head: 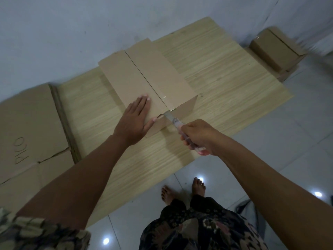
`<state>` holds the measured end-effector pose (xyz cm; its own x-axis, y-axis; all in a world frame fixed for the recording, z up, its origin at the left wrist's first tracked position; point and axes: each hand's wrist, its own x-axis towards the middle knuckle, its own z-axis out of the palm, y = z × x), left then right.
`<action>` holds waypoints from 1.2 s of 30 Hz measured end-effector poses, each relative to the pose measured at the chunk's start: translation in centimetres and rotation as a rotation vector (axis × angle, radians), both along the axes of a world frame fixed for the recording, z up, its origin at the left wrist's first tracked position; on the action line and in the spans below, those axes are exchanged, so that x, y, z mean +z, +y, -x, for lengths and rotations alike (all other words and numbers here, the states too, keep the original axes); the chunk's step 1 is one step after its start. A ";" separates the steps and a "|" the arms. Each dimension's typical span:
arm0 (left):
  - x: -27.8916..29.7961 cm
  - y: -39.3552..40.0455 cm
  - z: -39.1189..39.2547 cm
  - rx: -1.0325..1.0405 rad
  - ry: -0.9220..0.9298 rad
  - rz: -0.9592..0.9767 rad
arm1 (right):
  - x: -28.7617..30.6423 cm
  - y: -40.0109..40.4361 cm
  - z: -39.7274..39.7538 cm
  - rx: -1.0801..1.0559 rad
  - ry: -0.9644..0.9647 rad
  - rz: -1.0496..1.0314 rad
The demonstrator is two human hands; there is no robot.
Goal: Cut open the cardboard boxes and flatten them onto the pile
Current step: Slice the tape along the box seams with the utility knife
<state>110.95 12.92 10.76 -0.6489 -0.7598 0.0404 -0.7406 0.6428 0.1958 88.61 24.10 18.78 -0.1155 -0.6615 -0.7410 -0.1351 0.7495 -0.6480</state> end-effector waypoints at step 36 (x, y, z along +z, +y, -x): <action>-0.4 0.3 6.8 0.379 -0.011 -0.003 | -0.2 -1.6 1.3 0.059 0.187 0.107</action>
